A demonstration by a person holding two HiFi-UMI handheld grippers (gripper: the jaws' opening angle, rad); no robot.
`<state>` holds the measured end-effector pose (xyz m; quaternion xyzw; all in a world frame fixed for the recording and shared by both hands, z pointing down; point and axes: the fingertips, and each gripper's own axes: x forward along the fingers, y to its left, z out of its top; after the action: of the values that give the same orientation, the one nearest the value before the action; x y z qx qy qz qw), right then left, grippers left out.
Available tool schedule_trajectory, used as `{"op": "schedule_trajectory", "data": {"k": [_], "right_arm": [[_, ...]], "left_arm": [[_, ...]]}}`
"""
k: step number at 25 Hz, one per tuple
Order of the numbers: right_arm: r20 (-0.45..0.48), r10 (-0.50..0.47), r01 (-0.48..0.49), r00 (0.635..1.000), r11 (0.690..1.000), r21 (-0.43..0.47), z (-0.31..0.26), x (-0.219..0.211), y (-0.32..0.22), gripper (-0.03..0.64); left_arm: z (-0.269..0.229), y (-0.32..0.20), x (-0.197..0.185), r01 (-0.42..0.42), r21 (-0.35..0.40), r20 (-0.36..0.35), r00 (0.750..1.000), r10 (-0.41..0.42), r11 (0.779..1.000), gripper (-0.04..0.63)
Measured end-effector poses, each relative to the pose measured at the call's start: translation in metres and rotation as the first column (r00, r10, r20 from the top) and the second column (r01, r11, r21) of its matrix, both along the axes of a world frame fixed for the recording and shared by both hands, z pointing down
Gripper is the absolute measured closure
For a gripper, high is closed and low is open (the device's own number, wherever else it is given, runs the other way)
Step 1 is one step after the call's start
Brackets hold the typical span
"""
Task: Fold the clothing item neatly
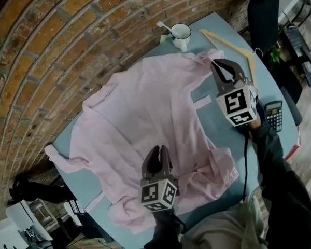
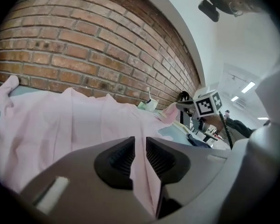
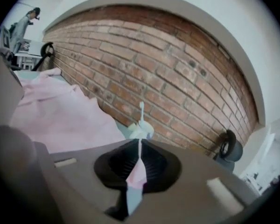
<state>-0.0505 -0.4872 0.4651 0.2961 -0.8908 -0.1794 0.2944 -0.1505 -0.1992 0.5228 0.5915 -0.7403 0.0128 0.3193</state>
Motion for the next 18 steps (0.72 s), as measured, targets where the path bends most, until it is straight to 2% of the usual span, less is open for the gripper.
{"op": "schedule_trajectory", "data": {"k": [3, 5, 7, 10, 13, 14, 16, 18], "right_arm": [[0.058, -0.207, 0.207, 0.977, 0.978, 0.008, -0.053, -0.035, 0.079, 0.601], [0.078, -0.326, 0.331, 0.942, 0.941, -0.07, -0.06, -0.058, 0.138, 0.601], [0.109, -0.401, 0.414, 0.91, 0.898, -0.151, -0.048, -0.077, 0.191, 0.601], [0.119, -0.451, 0.466, 0.885, 0.853, -0.236, -0.013, -0.092, 0.247, 0.601], [0.066, -0.456, 0.45, 0.887, 0.826, -0.338, 0.03, -0.1, 0.277, 0.583], [0.065, -0.463, 0.45, 0.884, 0.804, -0.388, 0.04, -0.099, 0.289, 0.551], [0.113, -0.496, 0.484, 0.861, 0.733, -0.478, 0.043, -0.092, 0.322, 0.473], [0.155, -0.521, 0.517, 0.839, 0.676, -0.525, 0.035, -0.082, 0.353, 0.406]], "left_arm": [[-0.01, 0.028, -0.004, 0.032, -0.004, 0.014, 0.999, -0.032, 0.999, 0.509], [-0.013, 0.046, -0.009, 0.058, -0.027, 0.039, 0.998, -0.057, 0.998, 0.509], [-0.014, 0.062, -0.013, 0.084, -0.039, 0.039, 0.996, -0.082, 0.996, 0.509], [-0.02, 0.084, -0.018, 0.105, -0.039, 0.032, 0.994, -0.104, 0.994, 0.508], [-0.027, 0.103, -0.023, 0.106, -0.033, 0.039, 0.994, -0.105, 0.994, 0.504], [-0.028, 0.11, -0.023, 0.102, -0.035, 0.038, 0.994, -0.101, 0.994, 0.494], [-0.029, 0.124, -0.023, 0.1, -0.036, 0.034, 0.995, -0.099, 0.994, 0.455], [-0.031, 0.139, -0.028, 0.12, -0.025, 0.026, 0.992, -0.12, 0.992, 0.425]]}}
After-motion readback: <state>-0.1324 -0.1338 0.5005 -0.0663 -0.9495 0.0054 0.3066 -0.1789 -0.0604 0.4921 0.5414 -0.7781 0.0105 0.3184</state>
